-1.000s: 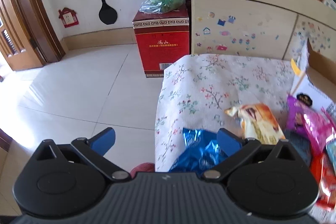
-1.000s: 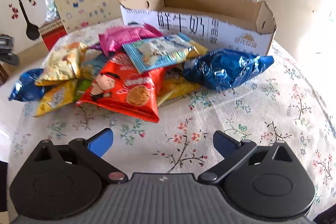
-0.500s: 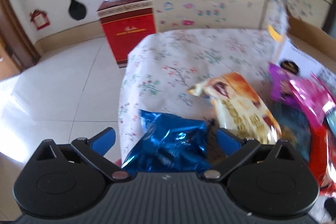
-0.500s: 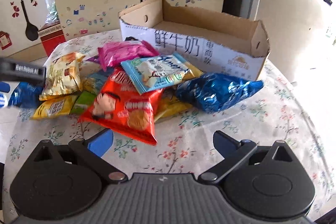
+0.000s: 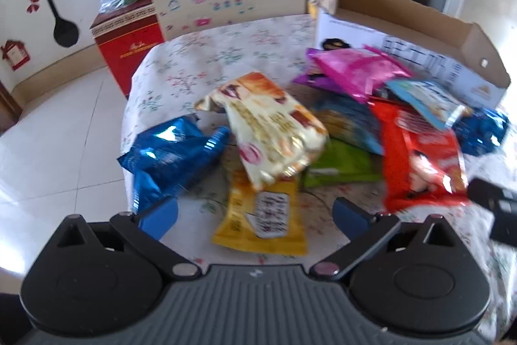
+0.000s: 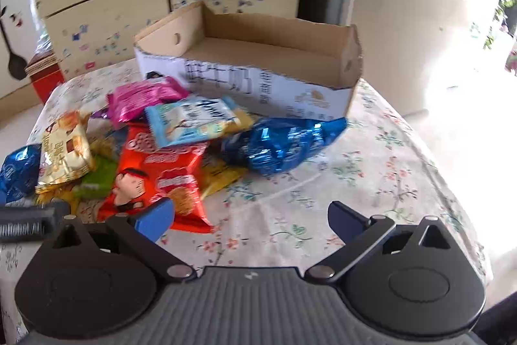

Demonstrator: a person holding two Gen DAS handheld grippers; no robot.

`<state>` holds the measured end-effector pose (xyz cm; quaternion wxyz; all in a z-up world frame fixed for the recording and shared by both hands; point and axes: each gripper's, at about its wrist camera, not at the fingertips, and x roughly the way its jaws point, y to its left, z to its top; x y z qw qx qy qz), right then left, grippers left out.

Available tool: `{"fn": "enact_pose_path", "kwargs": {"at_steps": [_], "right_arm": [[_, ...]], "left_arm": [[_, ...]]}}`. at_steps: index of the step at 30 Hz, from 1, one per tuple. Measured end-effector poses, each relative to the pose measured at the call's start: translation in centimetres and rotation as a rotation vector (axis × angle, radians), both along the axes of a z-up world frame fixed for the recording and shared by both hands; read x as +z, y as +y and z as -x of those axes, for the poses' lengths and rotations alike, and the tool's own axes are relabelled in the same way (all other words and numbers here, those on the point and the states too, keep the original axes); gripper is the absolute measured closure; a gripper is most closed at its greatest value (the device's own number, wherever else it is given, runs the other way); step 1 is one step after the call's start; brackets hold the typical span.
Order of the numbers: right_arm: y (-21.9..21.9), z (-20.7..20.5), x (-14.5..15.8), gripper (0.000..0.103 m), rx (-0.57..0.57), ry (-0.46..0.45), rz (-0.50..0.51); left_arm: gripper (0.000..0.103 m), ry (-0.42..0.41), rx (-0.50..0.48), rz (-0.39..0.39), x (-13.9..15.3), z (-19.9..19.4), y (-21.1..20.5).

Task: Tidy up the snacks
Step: 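Move both tools toward the snack pile beside the cardboard box, then lower the left tool toward the blue foil bag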

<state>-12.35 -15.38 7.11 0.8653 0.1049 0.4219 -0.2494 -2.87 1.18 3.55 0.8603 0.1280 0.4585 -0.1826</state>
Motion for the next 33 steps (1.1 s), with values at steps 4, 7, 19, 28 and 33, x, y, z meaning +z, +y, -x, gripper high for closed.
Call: {"fn": "enact_pose_path", "kwargs": {"at_steps": [4, 7, 19, 28, 33], "right_arm": [[-0.7, 0.6, 0.6, 0.000, -0.033, -0.019, -0.012], [-1.0, 0.7, 1.0, 0.000, -0.050, -0.023, -0.016], [-0.1, 0.2, 1.5, 0.000, -0.028, 0.027, -0.006], [1.0, -0.3, 2.1, 0.000, 0.008, 0.056, 0.004], [1.4, -0.3, 2.6, 0.000, 0.016, 0.057, 0.009]], "left_arm": [[0.002, -0.041, -0.019, -0.028, 0.9, 1.6, -0.6], [0.001, -0.042, -0.008, -0.042, 1.4, 1.9, -0.8], [0.001, 0.011, 0.062, -0.060, 2.0, 1.9, 0.3], [0.001, 0.012, 0.092, -0.054, 2.9, 2.0, 0.8], [0.001, 0.001, 0.084, -0.036, 3.6, 2.3, 0.7]]}}
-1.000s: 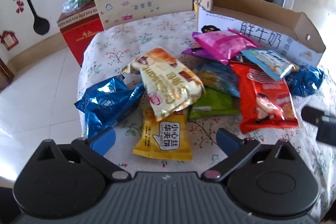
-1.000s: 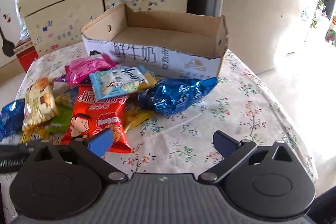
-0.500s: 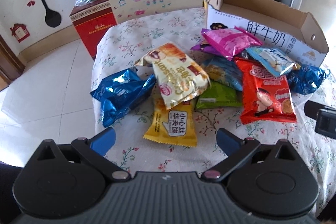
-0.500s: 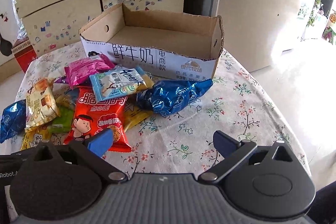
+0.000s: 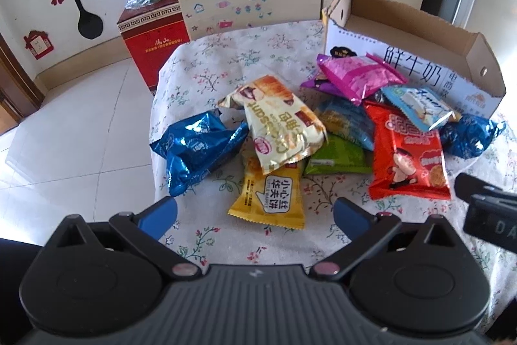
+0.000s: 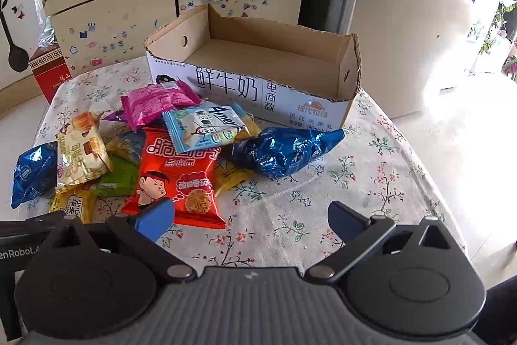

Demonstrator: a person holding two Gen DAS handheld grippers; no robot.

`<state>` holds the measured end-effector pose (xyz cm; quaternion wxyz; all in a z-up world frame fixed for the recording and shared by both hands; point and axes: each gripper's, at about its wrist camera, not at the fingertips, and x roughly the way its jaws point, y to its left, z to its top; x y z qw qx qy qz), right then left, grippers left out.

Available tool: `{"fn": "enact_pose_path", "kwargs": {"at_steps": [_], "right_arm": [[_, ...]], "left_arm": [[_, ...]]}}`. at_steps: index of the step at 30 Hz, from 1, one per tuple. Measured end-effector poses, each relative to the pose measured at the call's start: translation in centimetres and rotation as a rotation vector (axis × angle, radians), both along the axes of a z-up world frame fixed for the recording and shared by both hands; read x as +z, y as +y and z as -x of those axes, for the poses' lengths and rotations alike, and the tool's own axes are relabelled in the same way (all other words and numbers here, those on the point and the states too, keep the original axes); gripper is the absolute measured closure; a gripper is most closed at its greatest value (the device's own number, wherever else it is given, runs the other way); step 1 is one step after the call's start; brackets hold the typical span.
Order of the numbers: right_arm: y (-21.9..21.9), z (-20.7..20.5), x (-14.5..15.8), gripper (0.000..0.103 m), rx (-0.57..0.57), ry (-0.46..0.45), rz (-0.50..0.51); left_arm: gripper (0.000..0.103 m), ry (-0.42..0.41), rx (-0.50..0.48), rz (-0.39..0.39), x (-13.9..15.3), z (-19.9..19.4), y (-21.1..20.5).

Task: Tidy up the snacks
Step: 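Lower the left tool toward the blue foil bag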

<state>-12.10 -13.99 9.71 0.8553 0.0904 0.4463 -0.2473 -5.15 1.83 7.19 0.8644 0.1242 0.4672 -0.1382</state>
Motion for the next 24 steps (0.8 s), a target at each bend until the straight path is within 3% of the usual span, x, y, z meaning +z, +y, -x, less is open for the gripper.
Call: {"fn": "enact_pose_path", "kwargs": {"at_steps": [15, 24], "right_arm": [[1.1, 0.0, 0.6, 0.000, 0.030, 0.018, 0.012], [1.4, 0.1, 0.8, 0.000, 0.033, 0.020, 0.013]], "left_arm": [[0.001, -0.026, -0.003, 0.035, 1.8, 0.8, 0.5], [0.001, -0.044, 0.006, 0.008, 1.8, 1.0, 0.6]]}}
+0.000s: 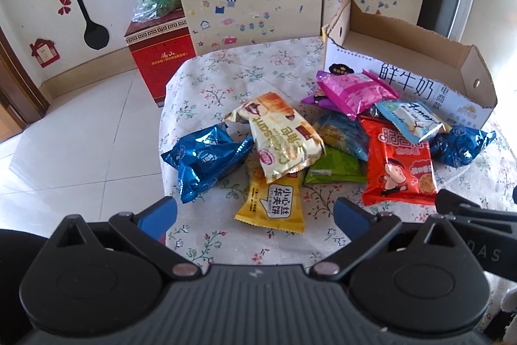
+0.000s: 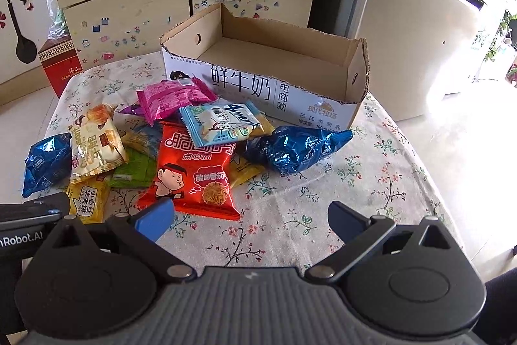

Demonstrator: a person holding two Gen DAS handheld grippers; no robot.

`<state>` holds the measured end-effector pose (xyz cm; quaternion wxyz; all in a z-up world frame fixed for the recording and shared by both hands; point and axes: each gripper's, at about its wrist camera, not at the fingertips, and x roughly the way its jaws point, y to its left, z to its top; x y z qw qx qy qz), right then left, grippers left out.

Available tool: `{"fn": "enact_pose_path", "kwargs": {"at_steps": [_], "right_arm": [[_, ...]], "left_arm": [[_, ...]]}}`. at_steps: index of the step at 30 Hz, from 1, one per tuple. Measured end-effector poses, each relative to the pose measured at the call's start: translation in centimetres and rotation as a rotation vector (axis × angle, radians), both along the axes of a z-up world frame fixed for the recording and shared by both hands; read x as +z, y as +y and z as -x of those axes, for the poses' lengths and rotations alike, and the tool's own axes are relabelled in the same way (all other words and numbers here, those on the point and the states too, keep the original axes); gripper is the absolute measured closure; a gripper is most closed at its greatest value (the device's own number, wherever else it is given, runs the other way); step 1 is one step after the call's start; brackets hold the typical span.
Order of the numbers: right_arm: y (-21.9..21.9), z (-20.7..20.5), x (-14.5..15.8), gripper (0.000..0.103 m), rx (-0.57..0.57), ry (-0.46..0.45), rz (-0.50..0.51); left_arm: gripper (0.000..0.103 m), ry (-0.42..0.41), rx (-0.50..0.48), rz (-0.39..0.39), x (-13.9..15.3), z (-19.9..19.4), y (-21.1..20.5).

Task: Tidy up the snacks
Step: 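Lower the left tool toward the blue foil bag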

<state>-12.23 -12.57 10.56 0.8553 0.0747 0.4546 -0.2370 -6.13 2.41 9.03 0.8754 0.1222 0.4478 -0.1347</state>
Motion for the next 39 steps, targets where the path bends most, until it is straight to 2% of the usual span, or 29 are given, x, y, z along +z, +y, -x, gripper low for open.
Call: {"fn": "enact_pose_path", "kwargs": {"at_steps": [34, 39], "right_arm": [[0.46, -0.10, 0.03, 0.000, 0.011, 0.014, 0.009], [0.42, -0.12, -0.18, 0.000, 0.008, 0.023, 0.009]], "left_arm": [[0.002, -0.017, 0.004, -0.047, -0.40, 0.22, -0.18], [0.005, -0.005, -0.001, -0.045, -0.52, 0.23, -0.20]]}}
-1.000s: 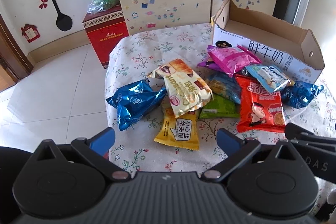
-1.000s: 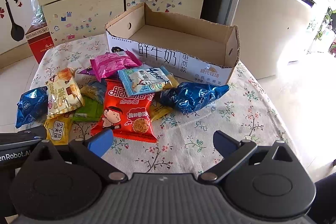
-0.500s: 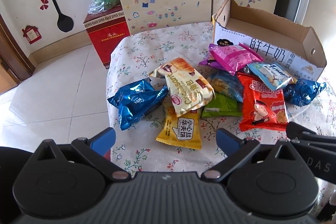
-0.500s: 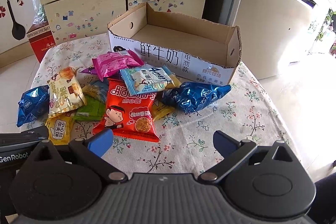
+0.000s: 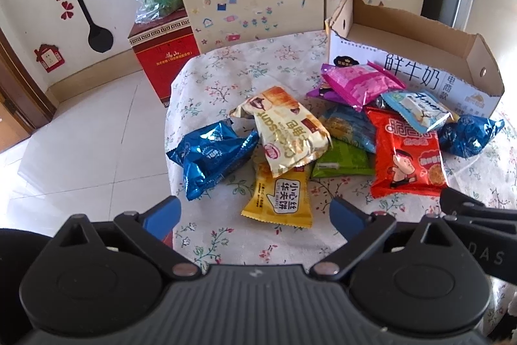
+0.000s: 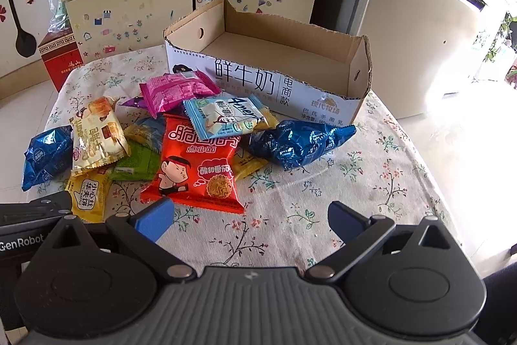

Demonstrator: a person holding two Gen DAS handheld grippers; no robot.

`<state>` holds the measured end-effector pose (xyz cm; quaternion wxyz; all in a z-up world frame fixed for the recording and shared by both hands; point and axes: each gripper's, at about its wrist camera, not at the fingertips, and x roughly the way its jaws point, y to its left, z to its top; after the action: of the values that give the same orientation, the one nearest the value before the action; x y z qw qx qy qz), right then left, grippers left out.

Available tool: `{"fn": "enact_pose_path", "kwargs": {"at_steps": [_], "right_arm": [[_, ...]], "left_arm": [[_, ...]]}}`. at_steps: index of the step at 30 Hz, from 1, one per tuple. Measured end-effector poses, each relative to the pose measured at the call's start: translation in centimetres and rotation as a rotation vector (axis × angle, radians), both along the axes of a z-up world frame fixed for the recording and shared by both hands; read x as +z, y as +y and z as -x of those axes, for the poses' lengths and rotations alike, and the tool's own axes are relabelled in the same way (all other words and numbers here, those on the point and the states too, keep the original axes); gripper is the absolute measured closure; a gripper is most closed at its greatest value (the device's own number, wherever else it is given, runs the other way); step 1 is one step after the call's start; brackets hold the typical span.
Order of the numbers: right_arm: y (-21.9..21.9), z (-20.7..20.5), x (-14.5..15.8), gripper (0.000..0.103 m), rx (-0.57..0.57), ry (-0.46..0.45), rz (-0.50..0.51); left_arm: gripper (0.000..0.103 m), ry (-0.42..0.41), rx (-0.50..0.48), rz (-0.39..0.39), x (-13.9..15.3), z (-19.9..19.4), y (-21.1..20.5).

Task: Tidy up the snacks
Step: 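Lower the left tool toward the blue foil bag, then grasp the blue foil bag with left tool while right tool grasps red Crispy commander bag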

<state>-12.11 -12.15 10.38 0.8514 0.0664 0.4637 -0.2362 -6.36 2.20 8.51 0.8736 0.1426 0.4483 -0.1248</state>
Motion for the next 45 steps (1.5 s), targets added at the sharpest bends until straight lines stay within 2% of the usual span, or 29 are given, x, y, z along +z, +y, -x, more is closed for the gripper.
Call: {"fn": "enact_pose_path", "kwargs": {"at_steps": [21, 26, 29, 34, 40, 45], "right_arm": [[-0.2, 0.2, -0.3, 0.000, 0.010, 0.000, -0.025], [-1.3, 0.7, 0.5, 0.000, 0.018, -0.042, -0.073], [-2.3, 1.2, 1.1, 0.000, 0.036, -0.085, -0.125], [-3.9, 2.0, 2.6, 0.000, 0.076, -0.159, -0.156], [-6.1, 2.1, 3.8, 0.001, 0.122, -0.203, -0.220], [-7.5, 1.7, 5.2, 0.002, 0.193, -0.235, -0.223]], "left_arm": [[0.005, 0.056, 0.004, 0.045, -0.6, -0.5, 0.4], [0.005, 0.059, 0.011, 0.099, 0.1, -1.0, 1.1], [0.005, 0.093, 0.021, 0.159, 0.5, -1.9, 2.0], [0.005, 0.038, 0.036, 0.129, 1.9, -3.4, 2.8], [0.004, 0.056, 0.042, 0.133, 2.6, -6.1, 3.3], [0.004, 0.065, 0.064, 0.132, 2.6, -7.9, 3.2]]}}
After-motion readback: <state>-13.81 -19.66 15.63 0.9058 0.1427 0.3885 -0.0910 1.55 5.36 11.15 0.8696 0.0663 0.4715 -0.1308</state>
